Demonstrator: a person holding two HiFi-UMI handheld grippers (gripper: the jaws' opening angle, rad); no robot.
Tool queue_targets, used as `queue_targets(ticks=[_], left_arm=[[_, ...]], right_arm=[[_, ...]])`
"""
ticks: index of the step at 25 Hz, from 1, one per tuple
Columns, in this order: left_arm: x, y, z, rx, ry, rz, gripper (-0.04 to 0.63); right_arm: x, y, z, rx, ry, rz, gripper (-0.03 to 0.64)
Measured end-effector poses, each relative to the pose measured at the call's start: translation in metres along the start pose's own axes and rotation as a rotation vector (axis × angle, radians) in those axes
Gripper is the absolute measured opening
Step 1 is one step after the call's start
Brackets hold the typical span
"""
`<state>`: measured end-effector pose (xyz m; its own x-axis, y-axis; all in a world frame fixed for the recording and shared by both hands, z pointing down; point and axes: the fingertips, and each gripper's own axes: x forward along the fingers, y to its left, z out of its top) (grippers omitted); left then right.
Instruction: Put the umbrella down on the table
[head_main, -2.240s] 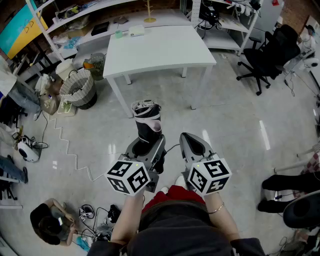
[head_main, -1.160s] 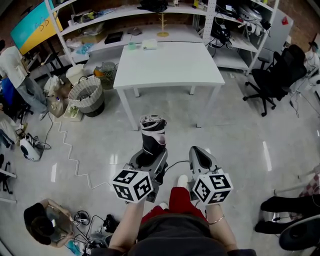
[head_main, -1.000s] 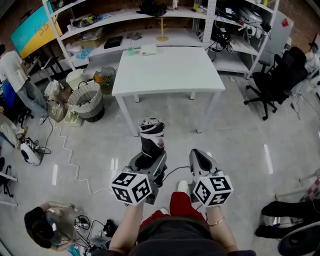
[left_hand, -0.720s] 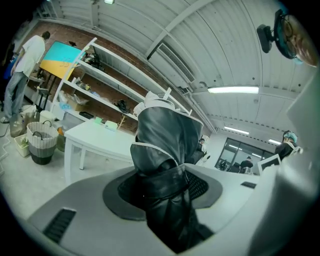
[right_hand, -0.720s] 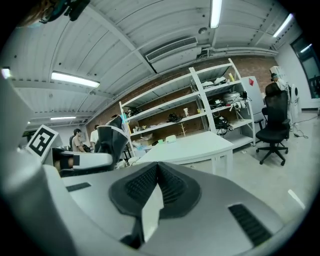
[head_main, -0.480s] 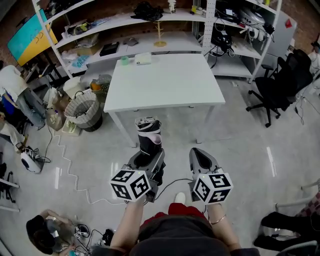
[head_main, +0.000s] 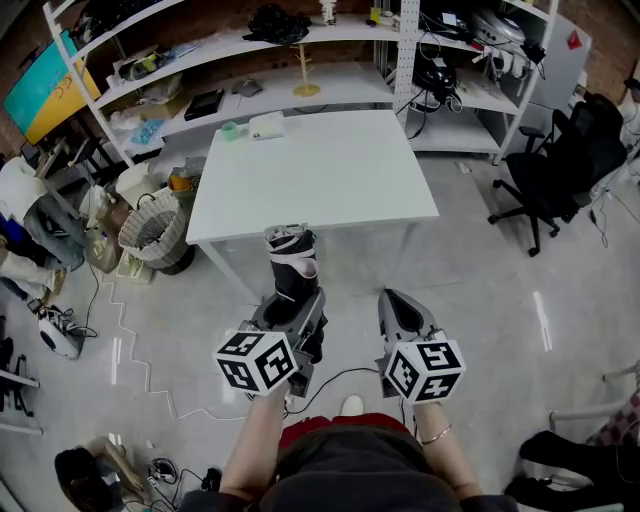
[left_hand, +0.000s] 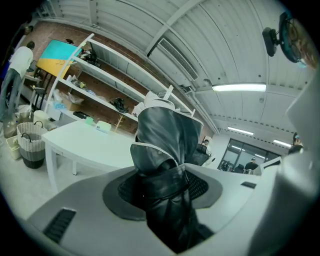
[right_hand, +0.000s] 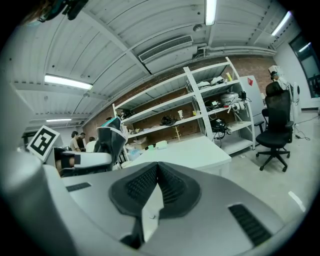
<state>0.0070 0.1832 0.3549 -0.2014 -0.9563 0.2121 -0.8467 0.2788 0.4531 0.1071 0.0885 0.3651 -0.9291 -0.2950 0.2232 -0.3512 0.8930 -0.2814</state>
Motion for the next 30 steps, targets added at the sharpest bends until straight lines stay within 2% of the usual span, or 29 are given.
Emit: queue_targets(ticks=[6,15,22,30], left_arm=[[0.029,-0.012,0.003,0.004,-0.006,0.002,0.202],[0.051,-0.009,0.012,0.011,0.010,-0.001,0.202],[0.090,0.007,0.023,0.016,0.024,-0.030,0.202],[0.161,0.042,0.049,0.018,0.060,-0.087,0.202]], right_arm=[[0.008,-0.028,0.009,0.003,-0.008,0.007,0.018],[0.024,-0.038,0.012,0.021,-0.003,0.004,0.018],[0.053,-0.059,0.018,0.030,-0.010,-0.026,0.018],[0.118,-0.085,0.032,0.042,-0.008,-0.080,0.018]])
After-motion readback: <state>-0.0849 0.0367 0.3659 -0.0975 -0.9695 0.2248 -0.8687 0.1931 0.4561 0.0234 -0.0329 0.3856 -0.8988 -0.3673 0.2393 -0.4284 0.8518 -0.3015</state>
